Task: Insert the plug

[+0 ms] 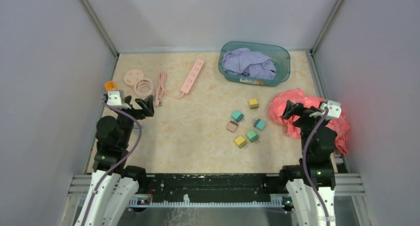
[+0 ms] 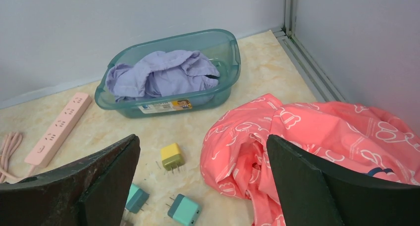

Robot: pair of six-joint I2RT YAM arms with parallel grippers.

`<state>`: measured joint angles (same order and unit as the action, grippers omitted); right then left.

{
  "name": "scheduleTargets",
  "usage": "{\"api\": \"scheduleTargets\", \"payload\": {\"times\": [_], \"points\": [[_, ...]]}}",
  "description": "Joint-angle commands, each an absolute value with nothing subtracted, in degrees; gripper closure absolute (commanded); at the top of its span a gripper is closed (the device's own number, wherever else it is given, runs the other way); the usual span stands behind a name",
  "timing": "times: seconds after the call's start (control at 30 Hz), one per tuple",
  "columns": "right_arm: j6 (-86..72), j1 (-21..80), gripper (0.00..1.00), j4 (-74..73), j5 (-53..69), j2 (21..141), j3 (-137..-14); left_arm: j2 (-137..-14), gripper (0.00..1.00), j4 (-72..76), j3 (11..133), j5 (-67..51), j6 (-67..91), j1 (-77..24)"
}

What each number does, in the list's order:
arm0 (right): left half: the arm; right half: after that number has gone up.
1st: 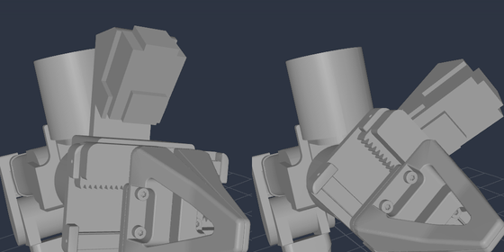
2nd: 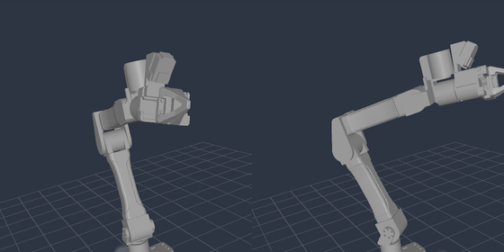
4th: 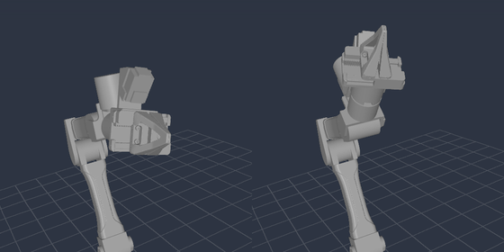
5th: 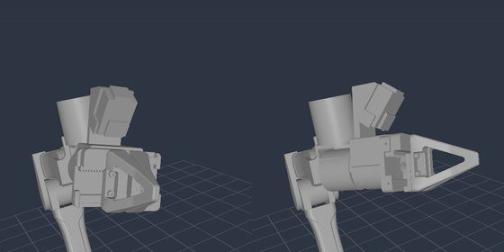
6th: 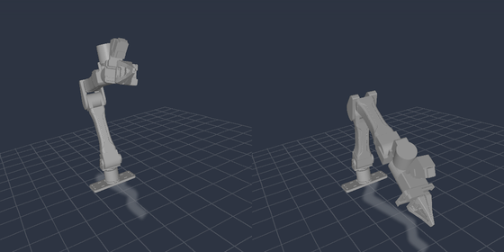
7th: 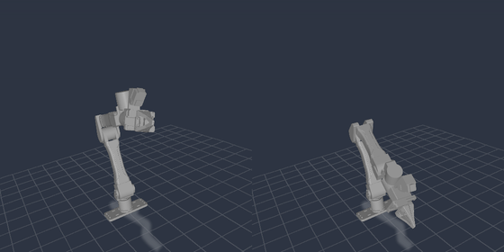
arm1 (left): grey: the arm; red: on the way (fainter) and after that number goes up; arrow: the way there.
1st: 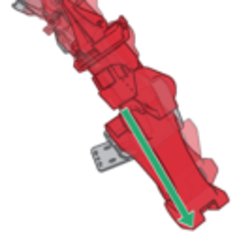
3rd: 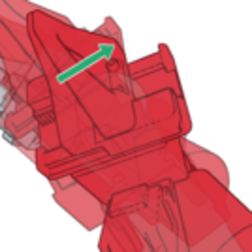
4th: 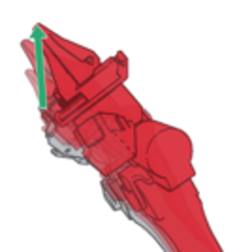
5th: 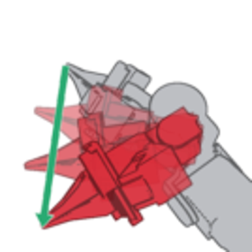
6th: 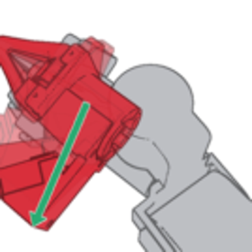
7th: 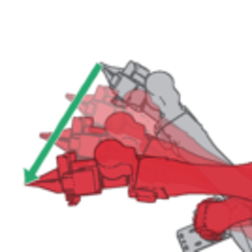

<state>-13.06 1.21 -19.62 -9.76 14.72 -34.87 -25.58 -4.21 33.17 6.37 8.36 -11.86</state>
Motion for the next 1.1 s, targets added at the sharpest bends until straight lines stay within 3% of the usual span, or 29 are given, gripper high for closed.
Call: {"api": "scheduleTargets", "payload": {"times": [0.0,0.7,1.07], "points": [[-11.6,2.9,0.01,-18.4,-11.8,13.8,-36.9,-25.9,0.00,-4.0,33.4,7.1,8.8,-11.5],[-10.0,12.3,0.01,-19.9,-19.8,10.0,-35.3,-41.7,0.00,-7.2,34.5,22.2,10.4,-10.8],[-8.8,18.0,0.01,-18.7,-19.9,8.8,-34.3,-59.6,0.00,-6.6,41.9,17.6,12.9,2.6]]}}
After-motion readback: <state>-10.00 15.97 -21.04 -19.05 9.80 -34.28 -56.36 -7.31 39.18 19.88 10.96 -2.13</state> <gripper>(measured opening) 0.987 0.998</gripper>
